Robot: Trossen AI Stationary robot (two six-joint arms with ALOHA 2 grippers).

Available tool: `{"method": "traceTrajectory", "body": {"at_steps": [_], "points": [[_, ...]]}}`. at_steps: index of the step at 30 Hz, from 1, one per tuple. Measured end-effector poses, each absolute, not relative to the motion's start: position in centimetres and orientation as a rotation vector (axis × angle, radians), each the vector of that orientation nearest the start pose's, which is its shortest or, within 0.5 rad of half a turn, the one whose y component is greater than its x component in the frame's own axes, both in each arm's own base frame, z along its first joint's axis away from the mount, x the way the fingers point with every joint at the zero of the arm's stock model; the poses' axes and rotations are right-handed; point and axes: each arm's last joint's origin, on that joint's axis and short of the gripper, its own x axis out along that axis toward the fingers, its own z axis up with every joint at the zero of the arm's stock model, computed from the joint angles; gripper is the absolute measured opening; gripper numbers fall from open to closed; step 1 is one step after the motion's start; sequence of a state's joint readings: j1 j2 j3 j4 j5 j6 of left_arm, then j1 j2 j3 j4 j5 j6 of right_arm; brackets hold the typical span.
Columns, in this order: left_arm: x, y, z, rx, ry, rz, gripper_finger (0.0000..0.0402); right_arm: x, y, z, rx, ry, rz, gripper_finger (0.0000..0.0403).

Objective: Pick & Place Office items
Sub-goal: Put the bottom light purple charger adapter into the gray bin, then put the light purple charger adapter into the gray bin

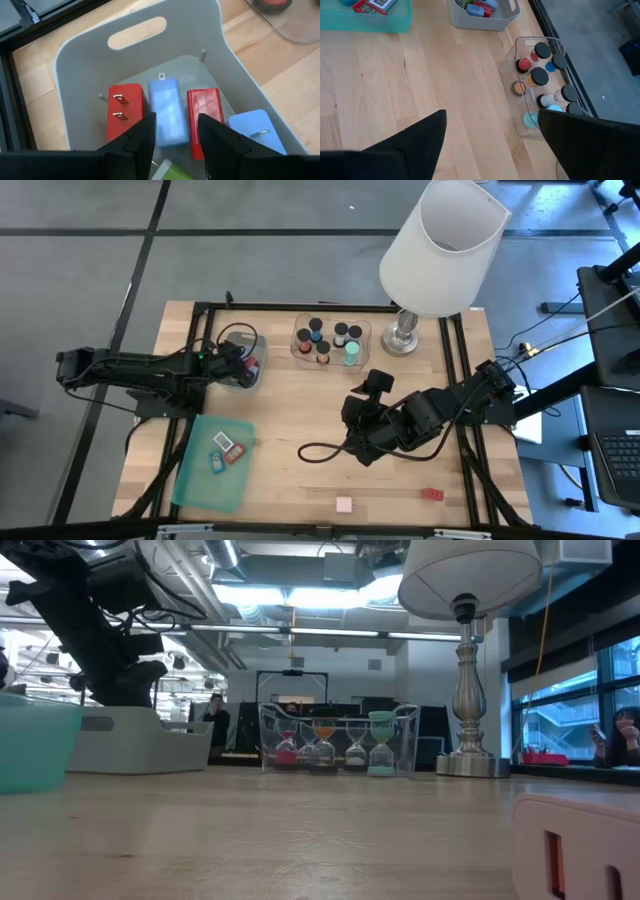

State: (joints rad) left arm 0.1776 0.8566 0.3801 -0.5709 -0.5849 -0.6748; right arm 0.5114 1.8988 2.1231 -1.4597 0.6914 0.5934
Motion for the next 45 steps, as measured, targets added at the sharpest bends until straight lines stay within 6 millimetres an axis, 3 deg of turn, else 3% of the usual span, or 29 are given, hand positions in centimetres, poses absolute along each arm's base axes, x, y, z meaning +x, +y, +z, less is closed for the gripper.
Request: {"method": "traceTrajectory", "body": {"at_steps": [11,20,30,34,41,45], "points": [[13.6,4.2,17.0,-0.347,0.698,1.029,0.0176,32.3,16.0,38.1,-0.159,0.910,-0.438,0.0318],[14.8,4.4,20.8,-0.277,0.627,0.958,0.0207,32.3,16.1,38.0,-0.132,0.940,-0.403,0.0318],[15.2,4.3,21.7,-0.301,0.633,0.878,0.0207,31.2,16.4,36.4,0.119,1.184,-0.376,0.0318],[15.2,4.3,21.7,-0.302,0.633,0.876,0.0207,30.8,17.2,33.9,0.201,1.350,-0.350,0.0318],[15.2,4.3,21.7,-0.305,0.634,0.870,0.0207,28.7,17.7,26.7,0.254,1.785,-0.338,0.0317],[15.2,4.3,21.7,-0.306,0.633,0.870,0.0207,27.2,16.9,22.9,0.134,1.932,-0.346,0.0317]]}}
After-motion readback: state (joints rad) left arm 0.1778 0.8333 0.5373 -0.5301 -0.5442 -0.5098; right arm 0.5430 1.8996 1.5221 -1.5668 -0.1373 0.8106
